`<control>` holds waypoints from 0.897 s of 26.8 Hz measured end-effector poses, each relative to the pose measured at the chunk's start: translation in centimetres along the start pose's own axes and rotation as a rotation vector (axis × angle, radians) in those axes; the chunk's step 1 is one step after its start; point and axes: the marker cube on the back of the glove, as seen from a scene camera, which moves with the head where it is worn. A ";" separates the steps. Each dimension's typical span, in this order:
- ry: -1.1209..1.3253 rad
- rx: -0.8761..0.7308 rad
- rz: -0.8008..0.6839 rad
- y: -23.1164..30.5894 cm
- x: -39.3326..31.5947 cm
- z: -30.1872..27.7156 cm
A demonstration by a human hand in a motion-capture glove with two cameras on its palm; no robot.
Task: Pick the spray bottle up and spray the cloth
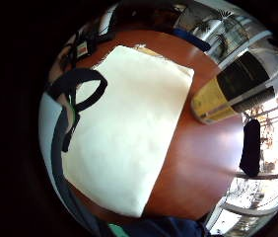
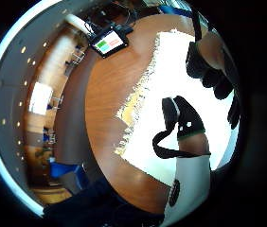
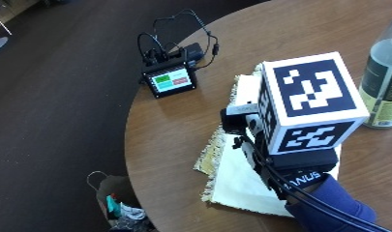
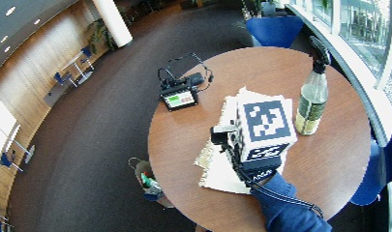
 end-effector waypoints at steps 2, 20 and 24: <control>0.000 -0.001 -0.001 0.0 0.0 0.0; -0.003 0.001 -0.026 -0.1 -0.4 0.0; 0.004 -0.005 -0.048 0.2 -0.9 0.2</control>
